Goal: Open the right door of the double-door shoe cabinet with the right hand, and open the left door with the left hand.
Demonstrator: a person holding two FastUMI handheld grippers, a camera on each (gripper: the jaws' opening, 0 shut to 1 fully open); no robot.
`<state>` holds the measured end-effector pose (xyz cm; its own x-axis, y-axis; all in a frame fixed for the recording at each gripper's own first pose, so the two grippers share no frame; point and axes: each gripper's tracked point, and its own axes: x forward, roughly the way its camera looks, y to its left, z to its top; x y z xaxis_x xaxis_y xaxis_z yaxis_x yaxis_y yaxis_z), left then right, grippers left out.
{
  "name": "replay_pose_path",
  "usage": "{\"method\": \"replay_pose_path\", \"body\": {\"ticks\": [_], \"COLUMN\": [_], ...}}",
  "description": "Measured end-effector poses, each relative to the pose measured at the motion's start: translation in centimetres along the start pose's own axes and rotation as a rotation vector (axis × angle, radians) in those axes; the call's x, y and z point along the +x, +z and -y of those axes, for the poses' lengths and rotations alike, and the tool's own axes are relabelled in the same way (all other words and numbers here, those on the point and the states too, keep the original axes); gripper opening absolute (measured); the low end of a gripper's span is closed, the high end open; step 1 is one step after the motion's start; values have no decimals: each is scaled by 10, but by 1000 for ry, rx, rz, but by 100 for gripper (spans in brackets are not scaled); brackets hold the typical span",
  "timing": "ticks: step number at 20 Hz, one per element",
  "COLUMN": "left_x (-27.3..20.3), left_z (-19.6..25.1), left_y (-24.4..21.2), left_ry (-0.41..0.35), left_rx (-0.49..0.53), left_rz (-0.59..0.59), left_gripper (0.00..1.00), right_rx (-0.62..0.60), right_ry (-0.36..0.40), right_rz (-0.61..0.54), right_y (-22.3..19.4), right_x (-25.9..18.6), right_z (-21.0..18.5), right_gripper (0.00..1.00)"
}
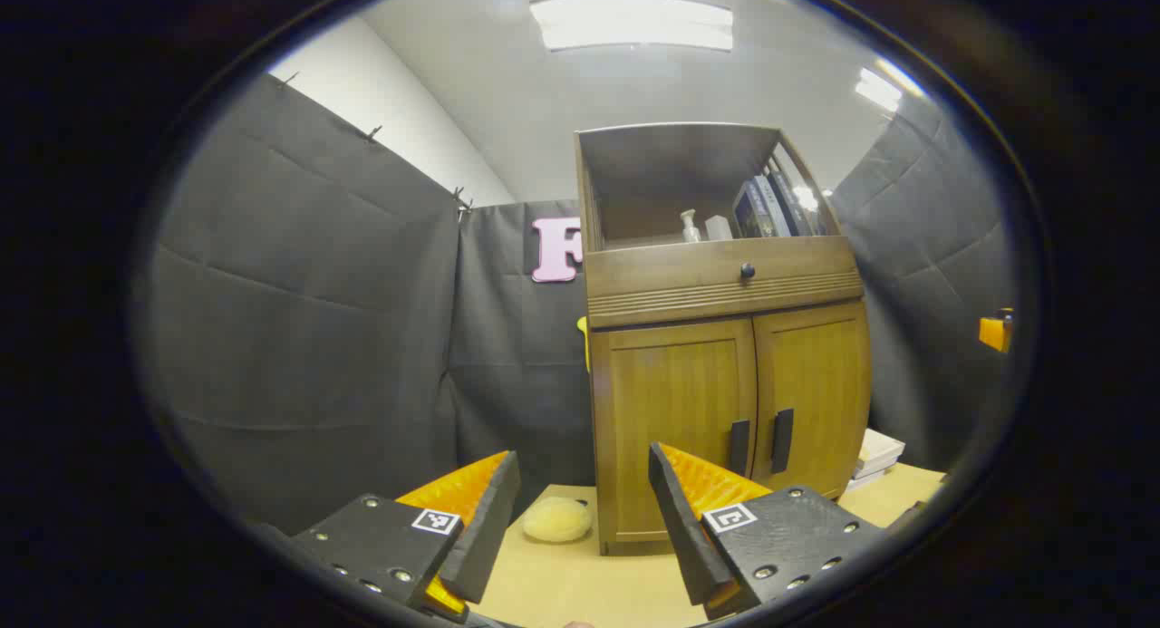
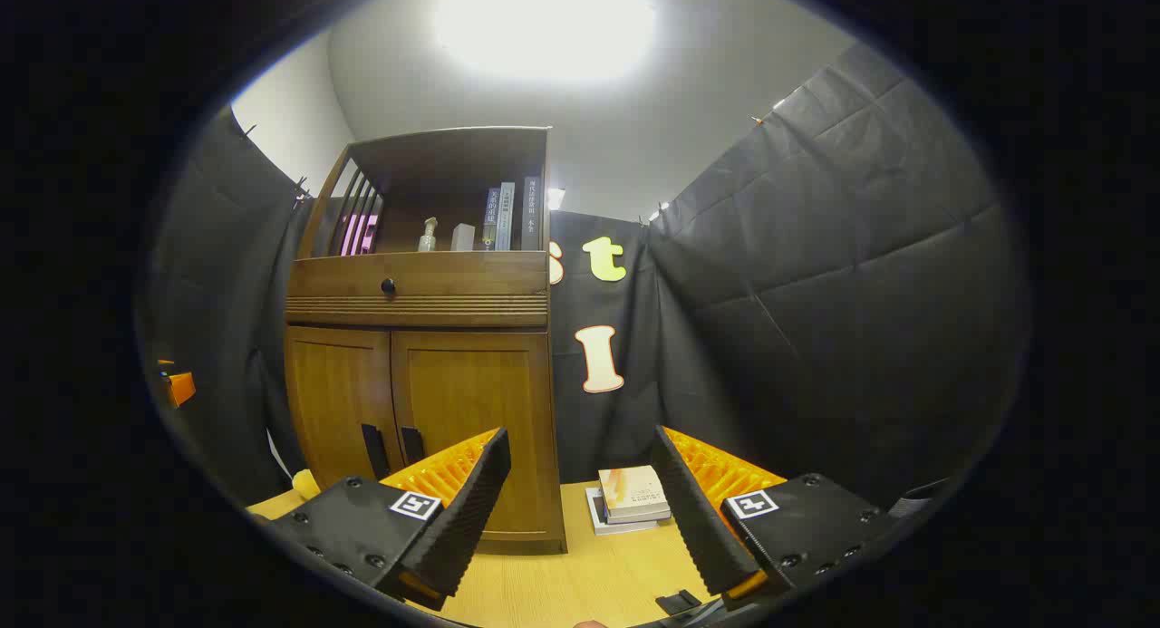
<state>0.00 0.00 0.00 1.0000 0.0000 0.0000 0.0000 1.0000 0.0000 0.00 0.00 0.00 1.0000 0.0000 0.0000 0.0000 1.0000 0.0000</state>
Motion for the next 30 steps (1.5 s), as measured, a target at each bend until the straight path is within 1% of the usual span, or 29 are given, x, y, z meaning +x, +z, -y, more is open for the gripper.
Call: {"method": "replay_pose_path", "body": {"ticks": [13,17,19,23,24,25,26,27,28,30], "left_x": [0,2,0,-3,-6,-8,-10,-12,-15,-22], "left_z": [10,7,5,-2,-4,-7,-10,-13,-16,-22], "left_y": [2,-1,-1,5,5,5,6,6,6,5], "left_ry": [-25,-20,-18,0,6,13,20,28,36,54], "left_rx": [25,31,33,46,50,53,54,55,54,55], "left_rz": [6,3,3,16,16,17,18,18,18,15], "left_gripper": [83,83,83,83,83,83,83,83,83,83], "right_rx": [10,17,17,31,35,38,40,42,45,47], "right_ry": [-12,0,13,49,61,74,87,99,112,142], "right_rz": [-14,-19,-22,-18,-18,-18,-17,-15,-13,-12], "right_y": [-6,-8,-10,-6,-7,-7,-7,-7,-8,-10], "right_x": [3,5,11,37,42,46,52,57,62,71], "right_z": [1,-2,-9,-28,-34,-41,-47,-53,-60,-76], "right_gripper": [95,96,95,95,99,98,95,95,99,99]}}
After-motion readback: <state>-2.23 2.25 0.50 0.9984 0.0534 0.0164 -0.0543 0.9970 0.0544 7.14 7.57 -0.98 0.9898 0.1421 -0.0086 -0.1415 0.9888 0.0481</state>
